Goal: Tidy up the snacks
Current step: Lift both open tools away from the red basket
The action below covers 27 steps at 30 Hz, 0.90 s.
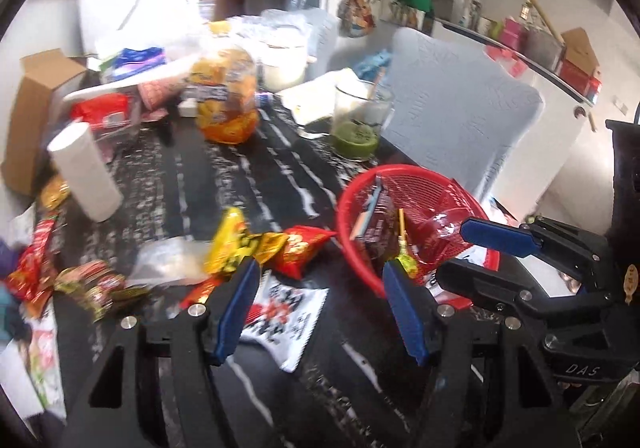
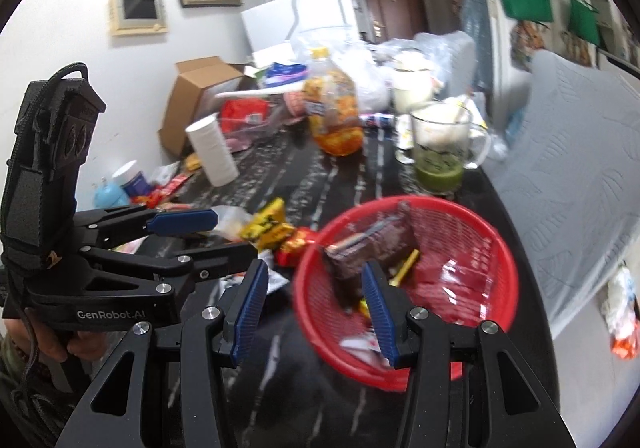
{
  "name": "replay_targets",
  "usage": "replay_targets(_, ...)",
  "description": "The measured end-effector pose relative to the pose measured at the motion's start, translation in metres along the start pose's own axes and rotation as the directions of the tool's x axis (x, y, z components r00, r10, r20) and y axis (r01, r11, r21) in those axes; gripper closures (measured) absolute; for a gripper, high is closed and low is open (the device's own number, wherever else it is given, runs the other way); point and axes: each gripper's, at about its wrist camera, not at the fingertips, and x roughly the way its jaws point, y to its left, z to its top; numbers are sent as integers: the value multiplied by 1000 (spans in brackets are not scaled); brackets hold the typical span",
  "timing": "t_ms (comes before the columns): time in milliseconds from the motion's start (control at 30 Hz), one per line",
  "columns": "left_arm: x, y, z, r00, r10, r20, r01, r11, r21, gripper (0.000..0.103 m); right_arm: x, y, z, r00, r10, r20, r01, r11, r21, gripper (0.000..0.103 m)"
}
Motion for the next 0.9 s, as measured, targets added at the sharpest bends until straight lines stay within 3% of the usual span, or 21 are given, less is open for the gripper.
replay_targets(367, -47, 26, -23, 992, 115, 57, -108, 988, -108, 40, 0, 48, 4, 993, 118, -11, -119, 983, -139, 52)
replay_targets(900, -90, 49, -77, 966, 258, 33, -242, 937, -253, 40, 13, 99, -14, 963, 254, -87, -268, 931, -248, 51)
